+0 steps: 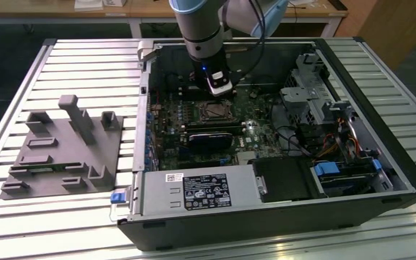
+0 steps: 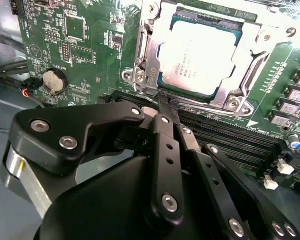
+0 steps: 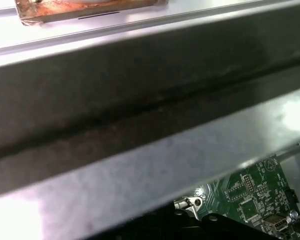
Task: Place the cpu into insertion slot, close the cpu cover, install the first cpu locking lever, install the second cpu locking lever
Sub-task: 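Install the first cpu locking lever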
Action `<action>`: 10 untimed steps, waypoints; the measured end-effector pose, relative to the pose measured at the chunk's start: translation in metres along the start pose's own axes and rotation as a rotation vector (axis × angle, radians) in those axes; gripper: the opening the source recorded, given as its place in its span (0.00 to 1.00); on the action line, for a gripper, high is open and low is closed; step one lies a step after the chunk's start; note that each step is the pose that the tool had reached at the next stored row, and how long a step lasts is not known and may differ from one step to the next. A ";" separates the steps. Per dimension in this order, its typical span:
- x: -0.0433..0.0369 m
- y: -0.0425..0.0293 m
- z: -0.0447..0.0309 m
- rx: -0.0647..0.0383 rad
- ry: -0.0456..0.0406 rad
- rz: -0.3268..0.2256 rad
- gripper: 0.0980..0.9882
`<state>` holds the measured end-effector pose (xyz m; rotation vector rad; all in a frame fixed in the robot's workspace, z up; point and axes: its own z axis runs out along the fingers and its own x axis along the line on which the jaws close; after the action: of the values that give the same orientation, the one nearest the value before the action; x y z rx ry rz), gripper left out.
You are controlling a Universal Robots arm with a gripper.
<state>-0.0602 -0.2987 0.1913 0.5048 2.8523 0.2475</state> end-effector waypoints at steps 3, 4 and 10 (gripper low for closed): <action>0.0000 -0.0001 0.0002 0.001 -0.0009 0.000 0.01; 0.0000 -0.0001 0.0002 0.001 -0.0010 0.000 0.01; -0.0001 0.0003 -0.0007 0.000 -0.0015 0.000 0.01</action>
<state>-0.0601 -0.2986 0.1921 0.5051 2.8508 0.2468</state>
